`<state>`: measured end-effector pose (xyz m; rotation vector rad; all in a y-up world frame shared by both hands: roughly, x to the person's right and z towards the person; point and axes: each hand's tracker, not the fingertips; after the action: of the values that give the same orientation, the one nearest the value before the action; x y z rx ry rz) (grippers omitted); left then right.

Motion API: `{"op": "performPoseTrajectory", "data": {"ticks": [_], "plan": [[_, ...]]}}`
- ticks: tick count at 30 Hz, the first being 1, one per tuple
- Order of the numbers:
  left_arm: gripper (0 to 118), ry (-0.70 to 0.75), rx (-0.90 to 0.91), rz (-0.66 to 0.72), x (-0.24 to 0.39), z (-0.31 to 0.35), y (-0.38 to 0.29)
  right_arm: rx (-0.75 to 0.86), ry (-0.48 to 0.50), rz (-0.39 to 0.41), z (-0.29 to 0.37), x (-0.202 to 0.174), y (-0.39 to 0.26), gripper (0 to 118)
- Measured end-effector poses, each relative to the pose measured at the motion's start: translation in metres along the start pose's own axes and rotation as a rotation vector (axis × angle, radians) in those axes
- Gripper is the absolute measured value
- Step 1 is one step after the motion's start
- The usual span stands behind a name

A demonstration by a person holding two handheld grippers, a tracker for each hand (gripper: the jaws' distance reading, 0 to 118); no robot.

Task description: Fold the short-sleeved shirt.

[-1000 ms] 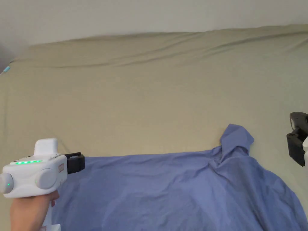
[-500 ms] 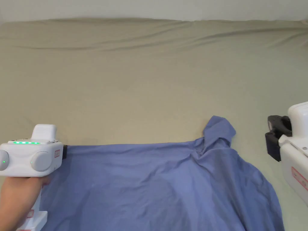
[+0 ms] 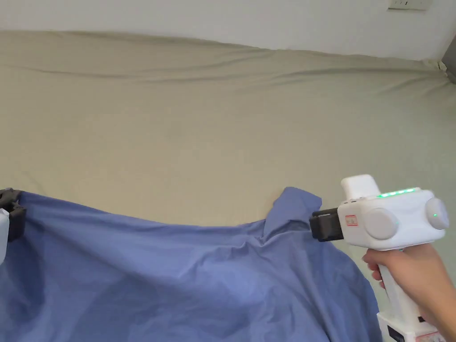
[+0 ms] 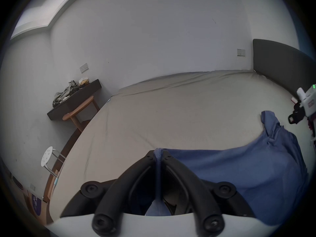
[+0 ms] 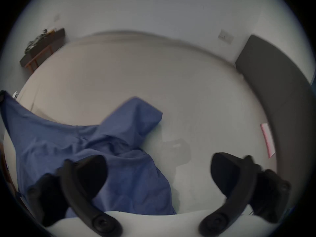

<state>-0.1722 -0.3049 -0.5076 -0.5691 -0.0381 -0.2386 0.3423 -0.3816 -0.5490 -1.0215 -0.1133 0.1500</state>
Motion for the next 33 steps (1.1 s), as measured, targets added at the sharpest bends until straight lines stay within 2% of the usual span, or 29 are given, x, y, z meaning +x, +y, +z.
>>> {"op": "performPoseTrajectory", "data": {"ticks": [4, 7, 10, 12, 13, 14, 16, 17, 21, 25, 31, 33], "plan": [[3, 0.005, -0.019, -0.04, 0.004, 0.0, -0.013, -0.117, 0.017, -0.081, -0.042, 0.0, -0.005, 110], [3, -0.004, -0.041, -0.052, 0.009, -0.002, -0.024, -0.142, 0.018, -0.083, -0.065, -0.002, -0.01, 109], [3, -0.006, -0.058, -0.054, 0.012, -0.005, -0.032, -0.116, 0.044, -0.106, -0.058, -0.001, -0.011, 101], [3, -0.002, -0.064, -0.055, 0.013, -0.006, -0.036, -0.096, 0.145, -0.094, -0.055, 0.001, -0.01, 62], [3, -0.004, -0.071, -0.052, 0.013, -0.007, -0.036, -0.088, 0.157, -0.06, -0.05, -0.003, -0.009, 37], [3, -0.006, -0.075, -0.048, 0.013, -0.007, -0.037, -0.09, 0.142, -0.006, -0.048, -0.008, -0.008, 4], [3, -0.005, -0.079, -0.039, 0.012, -0.005, -0.036, -0.085, 0.06, 0.118, -0.04, -0.024, -0.013, 4], [3, -0.001, -0.073, -0.035, 0.011, -0.002, -0.035, -0.083, 0.064, 0.117, -0.035, -0.024, -0.013, 4], [3, 0.02, -0.033, -0.012, 0.001, 0.017, -0.02, 0.055, 0.04, 0.047, 0.015, 0.0, -0.012, 4], [3, 0.041, 0.046, 0.015, -0.011, 0.05, 0.004, 0.214, 0.018, 0.015, 0.105, 0.026, -0.016, 4], [3, 0.079, 0.204, 0.037, -0.025, 0.121, 0.048, 0.477, 0.036, -0.06, 0.241, 0.057, -0.039, 4], [3, 0.081, 0.256, 0.041, -0.029, 0.146, 0.061, 0.558, -0.022, -0.055, 0.28, 0.058, -0.049, 4]]}}
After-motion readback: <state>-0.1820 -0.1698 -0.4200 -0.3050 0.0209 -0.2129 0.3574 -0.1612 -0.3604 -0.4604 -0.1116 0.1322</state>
